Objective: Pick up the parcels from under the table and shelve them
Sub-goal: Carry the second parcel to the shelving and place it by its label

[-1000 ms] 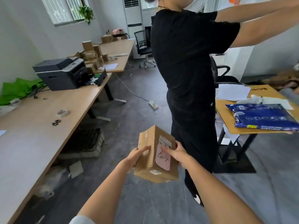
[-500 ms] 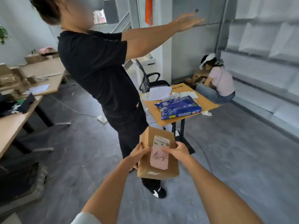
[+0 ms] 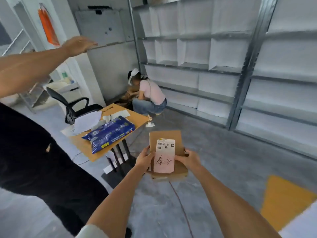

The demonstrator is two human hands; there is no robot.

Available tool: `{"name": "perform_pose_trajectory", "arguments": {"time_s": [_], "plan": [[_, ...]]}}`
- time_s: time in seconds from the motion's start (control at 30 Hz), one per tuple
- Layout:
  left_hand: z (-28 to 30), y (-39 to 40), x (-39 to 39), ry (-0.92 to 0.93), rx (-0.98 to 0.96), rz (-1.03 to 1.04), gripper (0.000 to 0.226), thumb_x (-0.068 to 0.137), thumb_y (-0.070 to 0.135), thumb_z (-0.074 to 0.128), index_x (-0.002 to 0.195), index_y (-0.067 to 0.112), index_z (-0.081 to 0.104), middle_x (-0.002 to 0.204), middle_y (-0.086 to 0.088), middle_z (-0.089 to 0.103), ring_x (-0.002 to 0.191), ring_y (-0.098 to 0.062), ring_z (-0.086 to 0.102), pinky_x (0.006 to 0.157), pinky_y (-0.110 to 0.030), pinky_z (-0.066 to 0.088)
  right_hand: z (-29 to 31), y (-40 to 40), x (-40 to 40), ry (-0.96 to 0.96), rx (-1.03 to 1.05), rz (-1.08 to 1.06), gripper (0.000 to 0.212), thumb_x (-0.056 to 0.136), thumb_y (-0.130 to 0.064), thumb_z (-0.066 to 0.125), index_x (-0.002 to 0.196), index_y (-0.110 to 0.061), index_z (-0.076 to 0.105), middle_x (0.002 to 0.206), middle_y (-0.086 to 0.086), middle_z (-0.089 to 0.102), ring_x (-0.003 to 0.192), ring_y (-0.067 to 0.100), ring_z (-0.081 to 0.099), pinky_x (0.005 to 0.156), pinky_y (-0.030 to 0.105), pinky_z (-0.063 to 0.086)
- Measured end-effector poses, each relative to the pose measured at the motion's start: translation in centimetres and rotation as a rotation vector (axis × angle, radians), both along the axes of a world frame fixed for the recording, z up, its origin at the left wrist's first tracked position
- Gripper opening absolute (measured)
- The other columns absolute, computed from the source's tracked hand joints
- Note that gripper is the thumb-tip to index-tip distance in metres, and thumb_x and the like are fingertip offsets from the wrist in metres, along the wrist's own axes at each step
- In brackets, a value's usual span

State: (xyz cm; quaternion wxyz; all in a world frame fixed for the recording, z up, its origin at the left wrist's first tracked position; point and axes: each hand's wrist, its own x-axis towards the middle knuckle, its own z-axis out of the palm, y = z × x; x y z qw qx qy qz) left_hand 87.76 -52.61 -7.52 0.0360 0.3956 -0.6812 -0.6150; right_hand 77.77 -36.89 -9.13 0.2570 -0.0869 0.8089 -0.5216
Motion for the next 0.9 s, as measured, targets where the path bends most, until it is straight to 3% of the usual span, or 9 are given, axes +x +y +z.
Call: {"name": "perform_pose_trajectory", "arguments": {"time_s": [0.17, 0.4, 0.5, 0.57, 0.63, 0.67, 0.77, 0.83, 0.9], "plan": [[0.8, 4.5, -8.3, 0.033, -0.096, -0.163, 0.052, 0.098, 0.026, 0.047, 0.146, 0.031, 0.029, 0.126, -0.017, 0.06, 0.117, -0.035, 0.059, 0.086, -0.052, 0.055, 0.6, 5.0, -5.2, 0.037, -0.124, -0.145, 0.06, 0.083, -0.027, 0.068, 0.137, -0.025, 0.045, 0.122, -0.002, 0.06, 0.102, 0.017, 0.055, 0.084, 0.025, 0.04], [0.7, 8.2, -20.5, 0.054, -0.112, -0.452, 0.067, 0.095, 0.019, 0.053, 0.151, 0.033, 0.02, 0.118, -0.012, 0.061, 0.098, -0.025, 0.058, 0.059, -0.031, 0.052, -1.2, 10.7, -15.2, 0.007, -0.089, -0.205, 0.109, 0.059, -0.041, 0.076, 0.149, -0.035, 0.015, 0.142, 0.003, 0.043, 0.127, 0.026, 0.046, 0.105, 0.046, 0.043], [0.7, 8.7, -26.3, 0.046, -0.105, -0.552, 0.066, 0.094, 0.02, 0.052, 0.15, 0.036, 0.021, 0.109, -0.004, 0.06, 0.085, -0.018, 0.058, 0.041, -0.018, 0.046, -0.5, 11.8, -19.9, 0.003, -0.091, -0.226, 0.111, 0.065, -0.031, 0.081, 0.151, -0.029, 0.011, 0.146, 0.004, 0.043, 0.128, 0.025, 0.048, 0.105, 0.047, 0.044], [0.7, 9.1, -30.8, 0.083, -0.083, -0.584, 0.064, 0.094, 0.018, 0.052, 0.15, 0.032, 0.024, 0.117, -0.007, 0.062, 0.088, -0.019, 0.061, 0.053, -0.016, 0.05, 0.9, 11.9, -22.8, 0.007, -0.089, -0.3, 0.104, 0.072, -0.026, 0.078, 0.151, -0.027, 0.011, 0.145, 0.005, 0.045, 0.127, 0.025, 0.05, 0.105, 0.042, 0.044], [0.9, 9.6, -34.9, 0.124, -0.065, -0.608, 0.061, 0.095, 0.012, 0.05, 0.15, 0.023, 0.027, 0.128, -0.012, 0.06, 0.106, -0.024, 0.06, 0.081, -0.023, 0.053, 1.8, 11.9, -25.4, 0.008, -0.087, -0.382, 0.091, 0.081, -0.022, 0.071, 0.151, -0.025, 0.014, 0.14, 0.006, 0.047, 0.124, 0.026, 0.051, 0.1, 0.035, 0.045], [1.1, 10.1, -36.8, 0.147, -0.063, -0.638, 0.058, 0.095, 0.008, 0.049, 0.149, 0.019, 0.03, 0.128, -0.013, 0.06, 0.108, -0.024, 0.059, 0.082, -0.021, 0.052, 1.9, 12.2, -26.7, 0.012, -0.089, -0.428, 0.086, 0.083, -0.021, 0.069, 0.15, -0.024, 0.015, 0.135, 0.007, 0.049, 0.12, 0.026, 0.052, 0.095, 0.032, 0.046], [1.8, 11.9, -42.2, 0.164, -0.033, -0.758, 0.054, 0.096, 0.006, 0.046, 0.147, 0.016, 0.031, 0.132, -0.017, 0.057, 0.102, -0.021, 0.056, 0.065, -0.016, 0.051, 2.2, 13.7, -30.3, 0.033, -0.08, -0.545, 0.075, 0.084, -0.02, 0.068, 0.146, -0.02, 0.026, 0.128, 0.006, 0.053, 0.105, 0.019, 0.051, 0.094, 0.031, 0.046], [2.0, 13.2, -45.5, 0.142, -0.025, -0.829, 0.059, 0.096, 0.007, 0.047, 0.15, 0.016, 0.025, 0.139, -0.017, 0.052, 0.115, -0.029, 0.056, 0.084, -0.03, 0.052, 2.3, 15.1, -32.5, 0.03, -0.086, -0.606, 0.073, 0.084, -0.018, 0.068, 0.145, -0.018, 0.028, 0.134, 0.006, 0.052, 0.109, 0.019, 0.051, 0.097, 0.031, 0.043], [1.8, 14.5, -47.9, 0.145, -0.045, -0.873, 0.06, 0.096, 0.005, 0.046, 0.151, 0.013, 0.022, 0.145, -0.016, 0.046, 0.128, -0.032, 0.05, 0.092, -0.033, 0.045, 2.3, 16.1, -34.2, 0.022, -0.089, -0.65, 0.074, 0.084, -0.019, 0.067, 0.147, -0.018, 0.027, 0.137, 0.006, 0.051, 0.121, 0.024, 0.052, 0.102, 0.033, 0.043]]}}
